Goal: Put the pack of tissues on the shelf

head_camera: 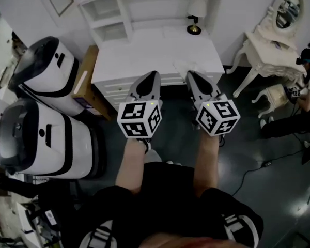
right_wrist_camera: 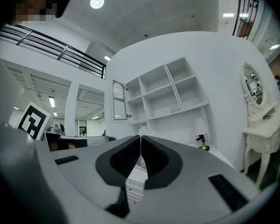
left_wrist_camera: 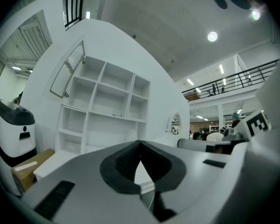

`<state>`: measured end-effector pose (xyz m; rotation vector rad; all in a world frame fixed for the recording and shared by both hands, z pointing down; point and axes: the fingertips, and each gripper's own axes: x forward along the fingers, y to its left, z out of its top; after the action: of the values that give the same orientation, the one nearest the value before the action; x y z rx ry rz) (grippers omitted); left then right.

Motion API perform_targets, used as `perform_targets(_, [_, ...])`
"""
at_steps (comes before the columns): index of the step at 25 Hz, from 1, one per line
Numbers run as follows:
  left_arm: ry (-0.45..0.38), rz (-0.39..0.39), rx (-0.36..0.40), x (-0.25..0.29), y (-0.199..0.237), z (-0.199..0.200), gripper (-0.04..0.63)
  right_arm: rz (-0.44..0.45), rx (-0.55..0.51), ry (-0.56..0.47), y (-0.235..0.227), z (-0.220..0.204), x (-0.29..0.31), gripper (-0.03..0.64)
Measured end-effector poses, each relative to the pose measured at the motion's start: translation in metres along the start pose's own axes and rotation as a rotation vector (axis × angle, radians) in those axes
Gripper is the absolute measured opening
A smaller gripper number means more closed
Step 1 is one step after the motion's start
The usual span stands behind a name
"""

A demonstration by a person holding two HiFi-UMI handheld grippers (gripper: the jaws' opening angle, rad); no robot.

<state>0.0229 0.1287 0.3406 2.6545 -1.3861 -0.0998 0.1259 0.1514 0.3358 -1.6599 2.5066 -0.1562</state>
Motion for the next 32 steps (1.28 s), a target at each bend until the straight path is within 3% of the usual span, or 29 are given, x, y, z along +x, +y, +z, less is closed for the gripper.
perform_targets(5, [0.006,-0.052,0.01,0.003,-0.031,-0.006,0.011,-0.065,0.025,-0.023,-0.027,0.005,-0.029,0.025])
perform_targets(9, [0.043,-0.023,-0.009,0.011,-0.017,-0.02,0.011,-0.09,0.026,0.061,-0.037,-0.018,-0.021,0.025])
perform_targets(15, [0.074,-0.006,-0.014,0.026,-0.008,-0.032,0.011,-0.065,0.07,0.053,-0.047,-0.025,-0.006,0.025])
perform_targets(23, [0.105,0.075,-0.037,0.043,0.052,-0.044,0.011,-0.037,0.101,0.084,-0.05,-0.046,0.051,0.025])
perform_targets(28, [0.139,0.152,-0.063,0.059,0.109,-0.056,0.011,-0.033,-0.062,0.13,-0.033,-0.051,0.106,0.025])
perform_targets(32, [0.138,0.194,-0.059,0.073,0.143,-0.048,0.011,-0.001,-0.081,0.128,-0.025,-0.051,0.145,0.025])
